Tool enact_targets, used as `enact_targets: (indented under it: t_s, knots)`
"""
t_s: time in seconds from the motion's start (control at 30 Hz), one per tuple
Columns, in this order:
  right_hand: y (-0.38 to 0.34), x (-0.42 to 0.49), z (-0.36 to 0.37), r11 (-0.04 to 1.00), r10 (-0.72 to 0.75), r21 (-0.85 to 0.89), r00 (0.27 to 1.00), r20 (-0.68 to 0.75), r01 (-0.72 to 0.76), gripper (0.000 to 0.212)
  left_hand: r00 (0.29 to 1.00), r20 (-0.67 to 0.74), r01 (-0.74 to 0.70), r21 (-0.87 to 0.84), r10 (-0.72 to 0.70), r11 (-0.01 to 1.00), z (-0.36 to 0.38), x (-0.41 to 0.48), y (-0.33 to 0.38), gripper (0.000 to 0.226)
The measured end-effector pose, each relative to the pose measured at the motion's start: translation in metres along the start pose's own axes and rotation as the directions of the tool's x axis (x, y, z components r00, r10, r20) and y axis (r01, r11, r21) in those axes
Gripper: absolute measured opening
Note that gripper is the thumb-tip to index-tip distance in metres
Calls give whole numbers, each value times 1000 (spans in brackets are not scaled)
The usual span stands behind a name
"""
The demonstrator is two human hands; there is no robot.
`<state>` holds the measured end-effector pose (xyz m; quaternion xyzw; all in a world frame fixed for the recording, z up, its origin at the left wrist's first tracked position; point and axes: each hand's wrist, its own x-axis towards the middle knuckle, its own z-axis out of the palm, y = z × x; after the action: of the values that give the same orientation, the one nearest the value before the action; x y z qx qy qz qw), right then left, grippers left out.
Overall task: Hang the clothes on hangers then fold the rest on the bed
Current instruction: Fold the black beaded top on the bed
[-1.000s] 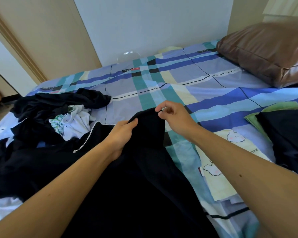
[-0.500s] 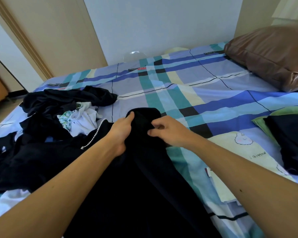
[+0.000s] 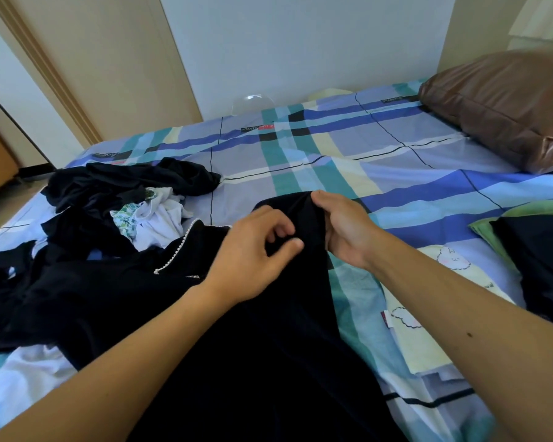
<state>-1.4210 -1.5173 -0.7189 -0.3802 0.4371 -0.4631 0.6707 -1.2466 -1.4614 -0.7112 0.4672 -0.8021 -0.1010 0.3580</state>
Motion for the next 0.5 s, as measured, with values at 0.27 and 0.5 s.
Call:
enact_targets:
  t_s: [0.27,0.5]
  knots:
    - [-7,0,-7,969,-84,-238,993,-88,61,20,985,-83,153,4,-152,988,8,19,5,24]
    - [-19,-11,-13,790,-435,-491,900,-25,368,22,812,79,581,-214,-579,785,-16,81,19,39]
